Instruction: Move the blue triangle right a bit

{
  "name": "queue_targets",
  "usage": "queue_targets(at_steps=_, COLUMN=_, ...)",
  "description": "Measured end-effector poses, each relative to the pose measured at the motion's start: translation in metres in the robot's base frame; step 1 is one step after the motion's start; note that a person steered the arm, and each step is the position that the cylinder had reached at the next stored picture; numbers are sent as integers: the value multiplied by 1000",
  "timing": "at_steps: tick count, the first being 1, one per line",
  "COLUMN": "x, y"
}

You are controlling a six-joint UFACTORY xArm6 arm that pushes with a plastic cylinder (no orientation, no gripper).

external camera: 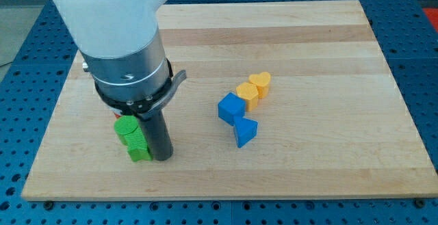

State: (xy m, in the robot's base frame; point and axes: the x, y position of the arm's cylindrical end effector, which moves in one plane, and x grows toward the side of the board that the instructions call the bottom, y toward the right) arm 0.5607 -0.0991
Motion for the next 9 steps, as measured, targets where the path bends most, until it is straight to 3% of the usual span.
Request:
queue_targets(at_steps=3, x=0, y=-31)
queue_targets(at_steps=9, x=12, y=-4)
